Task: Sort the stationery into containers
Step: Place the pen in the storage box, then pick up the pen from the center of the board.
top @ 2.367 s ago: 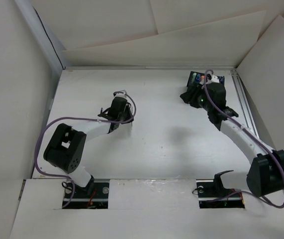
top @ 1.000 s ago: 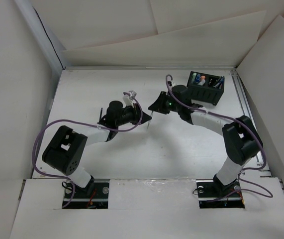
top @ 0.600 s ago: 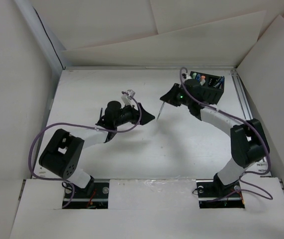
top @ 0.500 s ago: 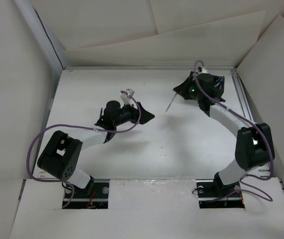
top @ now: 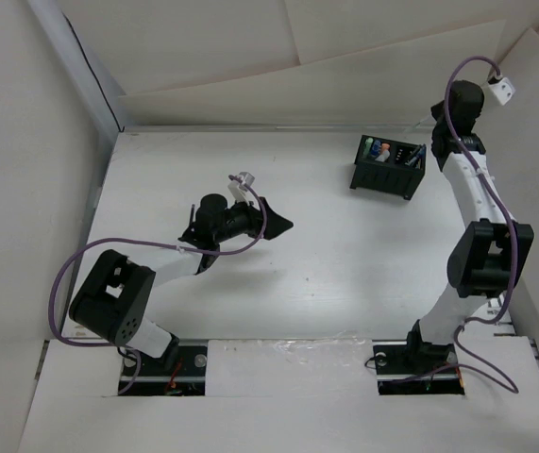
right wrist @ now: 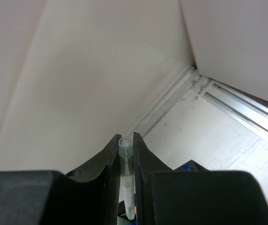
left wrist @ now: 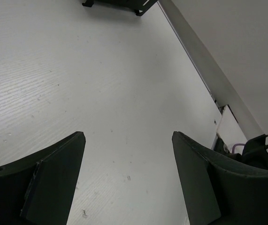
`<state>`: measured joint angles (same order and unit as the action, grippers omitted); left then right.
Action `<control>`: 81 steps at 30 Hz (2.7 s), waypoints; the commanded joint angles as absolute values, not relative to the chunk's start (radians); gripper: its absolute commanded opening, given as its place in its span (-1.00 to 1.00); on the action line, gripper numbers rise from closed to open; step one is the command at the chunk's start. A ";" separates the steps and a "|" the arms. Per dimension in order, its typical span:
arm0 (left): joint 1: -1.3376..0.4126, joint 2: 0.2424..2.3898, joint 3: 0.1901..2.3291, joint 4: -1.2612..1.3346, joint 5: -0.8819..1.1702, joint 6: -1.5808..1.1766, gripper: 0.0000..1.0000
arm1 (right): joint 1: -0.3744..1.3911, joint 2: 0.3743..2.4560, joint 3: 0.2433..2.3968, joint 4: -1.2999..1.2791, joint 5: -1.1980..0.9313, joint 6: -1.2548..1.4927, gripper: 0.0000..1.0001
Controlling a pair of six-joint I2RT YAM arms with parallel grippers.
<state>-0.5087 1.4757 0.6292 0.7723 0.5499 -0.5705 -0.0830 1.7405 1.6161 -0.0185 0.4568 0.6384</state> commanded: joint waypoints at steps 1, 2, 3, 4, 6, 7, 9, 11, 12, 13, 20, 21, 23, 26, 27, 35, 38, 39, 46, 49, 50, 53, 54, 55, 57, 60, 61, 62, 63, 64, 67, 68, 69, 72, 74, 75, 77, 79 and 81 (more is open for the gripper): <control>-0.509 1.425 0.617 0.819 0.580 -0.574 0.44 | -0.072 1.801 1.655 -0.095 0.583 0.592 -1.00; -0.509 1.425 0.617 0.819 0.569 -0.574 0.44 | -0.072 1.815 1.655 -0.106 0.583 0.581 -1.00; -0.509 1.425 0.617 0.819 0.569 -0.574 0.44 | -0.072 1.827 1.669 -0.106 0.583 0.581 -1.00; -0.509 1.425 0.617 0.810 0.560 -0.574 0.44 | -0.072 1.839 1.669 -0.116 0.607 0.581 -1.00; -0.509 1.425 0.617 0.792 0.548 -0.574 0.44 | -0.060 1.877 1.687 -0.129 0.633 0.555 -1.00; -0.509 1.425 0.617 0.781 0.526 -0.574 0.44 | -0.046 1.890 1.687 -0.129 0.649 0.555 -1.00; -0.489 1.416 0.617 0.755 0.500 -0.574 0.44 | -0.031 1.919 1.698 -0.140 0.696 0.529 -1.00; -0.489 1.416 0.617 0.733 0.479 -0.574 0.44 | -0.006 1.933 1.709 -0.140 0.730 0.516 -1.00; -0.479 1.407 0.617 0.721 0.462 -0.574 0.44 | -0.006 1.933 1.709 -0.140 0.730 0.515 -0.97; -0.479 1.407 0.627 0.703 0.447 -0.559 0.44 | 0.006 1.933 1.709 -0.140 0.730 0.505 -0.84; -0.469 1.335 0.699 0.416 -0.003 -0.497 0.52 | 0.055 1.823 1.683 -0.149 0.719 0.528 0.60; -0.460 1.335 0.713 0.364 -0.096 -0.497 0.52 | 0.070 1.795 1.668 -0.149 0.703 0.537 0.62; -0.460 1.362 0.748 0.318 -0.159 -0.511 0.52 | 0.084 1.703 1.596 -0.149 0.689 0.563 0.62; -0.413 1.411 0.785 0.249 -0.173 -0.532 0.48 | 0.114 1.555 1.437 -0.149 0.632 0.638 0.57; -0.393 1.420 0.799 0.239 -0.173 -0.544 0.48 | 0.114 1.514 1.386 -0.129 0.597 0.670 0.35; -0.302 1.431 0.813 0.155 -0.314 -0.569 0.43 | 0.169 1.226 0.968 0.023 0.327 0.718 -1.00; -0.258 1.453 0.813 0.144 -0.334 -0.569 0.40 | 0.181 1.181 0.942 0.023 0.281 0.670 -1.00; -0.244 1.463 0.813 0.115 -0.344 -0.569 0.40 | 0.190 1.172 0.933 0.012 0.255 0.670 -1.00; -0.244 1.589 0.911 -0.012 -0.390 -0.569 0.11 | 0.186 1.132 0.908 0.012 0.169 0.661 -0.89; -0.235 1.626 0.923 -0.029 -0.390 -0.569 0.04 | 0.160 1.108 0.897 0.012 0.130 0.661 -0.87; -0.235 1.626 0.933 -0.040 -0.390 -0.560 0.01 | 0.149 1.097 0.897 0.012 0.121 0.661 -0.87; -0.235 1.646 0.951 -0.061 -0.390 -0.560 -0.01 | 0.138 1.078 0.888 0.012 0.094 0.661 -0.87; -0.235 1.663 0.965 -0.078 -0.390 -0.560 -0.04 | 0.138 1.065 0.888 0.012 0.084 0.661 -0.87; -0.235 1.673 0.965 -0.087 -0.390 -0.560 -0.07 | 0.138 1.065 0.879 0.012 0.084 0.661 -0.84; -0.235 1.695 0.980 -0.109 -0.399 -0.560 -0.10 | 0.129 1.052 0.879 0.012 0.074 0.661 -0.84; -0.235 1.707 0.989 -0.120 -0.390 -0.549 -0.20 | 0.120 1.031 0.879 0.012 0.061 0.661 -0.84; -0.235 1.716 0.989 -0.120 -0.379 -0.549 -0.24 | 0.120 1.020 0.870 0.012 0.061 0.661 -0.84; -0.235 1.717 0.989 -0.120 -0.379 -0.540 -0.27 | 0.111 1.008 0.870 0.012 0.061 0.661 -0.82; -0.235 1.726 0.999 -0.132 -0.370 -0.540 -0.27 | 0.110 1.008 0.870 0.012 0.061 0.661 -0.82; -0.235 1.726 0.999 -0.132 -0.370 -0.540 -0.27 | 0.098 0.997 0.870 0.012 0.052 0.661 -0.82; -0.235 1.735 0.999 -0.143 -0.370 -0.540 -0.27 | 0.075 0.976 0.870 0.003 0.043 0.661 -0.82; -0.235 1.735 0.999 -0.143 -0.370 -0.540 -0.27 | 0.075 0.976 0.870 0.003 0.031 0.661 -0.82; -0.235 1.735 0.999 -0.143 -0.370 -0.540 -0.27 | 0.075 0.965 0.861 0.003 0.031 0.661 -0.80; -0.235 1.680 0.956 -0.117 -0.370 -0.554 -0.27 | 0.075 0.965 0.861 0.003 0.021 0.661 -0.80; -0.235 1.666 0.956 -0.117 -0.370 -0.554 -0.27 | 0.075 0.965 0.861 0.003 0.012 0.661 -0.80; -0.235 1.657 0.956 -0.126 -0.370 -0.554 -0.27 | 0.075 0.965 0.861 0.003 0.012 0.661 -0.80; -0.235 1.680 0.977 -0.141 -0.370 -0.554 -0.27 | 0.075 0.965 0.861 0.003 0.012 0.661 -0.80; -0.235 1.710 0.989 -0.150 -0.370 -0.554 -0.30 | 0.066 0.956 0.861 0.003 0.012 0.661 -0.80; -0.235 1.723 0.989 -0.161 -0.402 -0.564 -0.32 | 0.066 0.945 0.861 0.003 0.012 0.661 -0.80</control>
